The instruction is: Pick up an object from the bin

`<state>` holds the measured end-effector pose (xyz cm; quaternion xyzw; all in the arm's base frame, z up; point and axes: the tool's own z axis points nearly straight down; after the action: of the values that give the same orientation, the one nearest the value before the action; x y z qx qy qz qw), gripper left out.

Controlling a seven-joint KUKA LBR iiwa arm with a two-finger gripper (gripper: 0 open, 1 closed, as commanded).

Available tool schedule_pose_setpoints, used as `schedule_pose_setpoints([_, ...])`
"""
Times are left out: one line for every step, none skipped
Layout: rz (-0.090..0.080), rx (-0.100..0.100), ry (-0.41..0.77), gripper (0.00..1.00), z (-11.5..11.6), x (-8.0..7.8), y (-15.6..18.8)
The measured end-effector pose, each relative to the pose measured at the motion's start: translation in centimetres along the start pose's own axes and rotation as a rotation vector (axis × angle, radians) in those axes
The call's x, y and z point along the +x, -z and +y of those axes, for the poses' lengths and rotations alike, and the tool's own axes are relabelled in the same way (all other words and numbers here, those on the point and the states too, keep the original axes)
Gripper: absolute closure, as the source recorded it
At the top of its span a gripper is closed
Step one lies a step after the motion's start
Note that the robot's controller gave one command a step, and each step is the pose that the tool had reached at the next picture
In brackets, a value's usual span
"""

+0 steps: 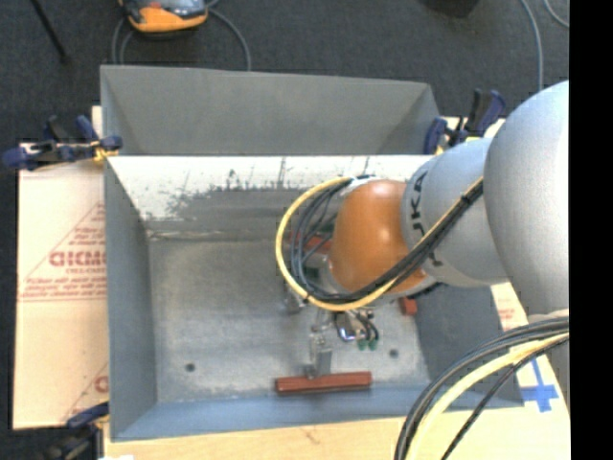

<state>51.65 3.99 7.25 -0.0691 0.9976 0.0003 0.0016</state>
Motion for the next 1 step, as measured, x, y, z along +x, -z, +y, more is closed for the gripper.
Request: schedule_pose_setpoints([-0.001,0.000,-0.028,0.00,0.29,-0.48,0.05])
